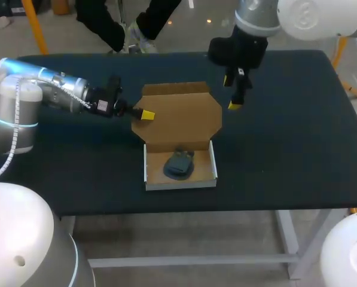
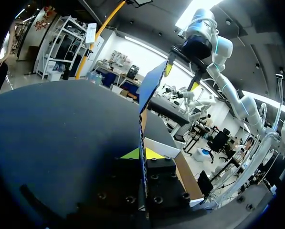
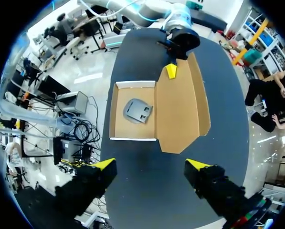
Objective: Assemble the packaging by folding the flat box into shape, placing the metal phone stand inside, and closing the box properly
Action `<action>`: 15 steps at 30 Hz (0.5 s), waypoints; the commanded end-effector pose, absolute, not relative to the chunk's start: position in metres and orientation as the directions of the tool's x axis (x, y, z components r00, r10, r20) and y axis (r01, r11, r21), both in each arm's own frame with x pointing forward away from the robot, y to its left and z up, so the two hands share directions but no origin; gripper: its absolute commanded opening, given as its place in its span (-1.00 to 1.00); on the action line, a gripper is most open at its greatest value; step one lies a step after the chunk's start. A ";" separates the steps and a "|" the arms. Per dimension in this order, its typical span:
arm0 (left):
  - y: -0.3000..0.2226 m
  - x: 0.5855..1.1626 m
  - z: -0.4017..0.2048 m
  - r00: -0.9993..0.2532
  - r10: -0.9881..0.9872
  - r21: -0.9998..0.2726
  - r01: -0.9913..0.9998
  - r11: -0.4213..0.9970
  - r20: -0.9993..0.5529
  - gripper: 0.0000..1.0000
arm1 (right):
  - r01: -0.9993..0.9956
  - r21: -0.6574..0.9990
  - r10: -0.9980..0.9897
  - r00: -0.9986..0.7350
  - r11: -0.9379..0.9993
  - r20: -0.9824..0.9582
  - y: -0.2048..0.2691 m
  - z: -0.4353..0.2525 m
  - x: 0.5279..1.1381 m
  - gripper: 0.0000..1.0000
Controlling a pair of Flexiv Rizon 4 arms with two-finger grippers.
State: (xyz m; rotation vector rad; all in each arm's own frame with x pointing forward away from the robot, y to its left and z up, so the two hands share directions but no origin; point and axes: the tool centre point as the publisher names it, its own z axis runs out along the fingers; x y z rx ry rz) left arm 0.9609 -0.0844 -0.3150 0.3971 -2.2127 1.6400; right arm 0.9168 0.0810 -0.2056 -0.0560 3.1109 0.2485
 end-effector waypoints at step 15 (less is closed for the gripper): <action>-0.080 0.946 -0.311 -0.940 -0.023 -0.900 -0.332 0.283 0.339 -1.00 | -0.046 0.104 -0.037 -0.995 0.993 -0.093 0.106 -0.204 0.921 1.00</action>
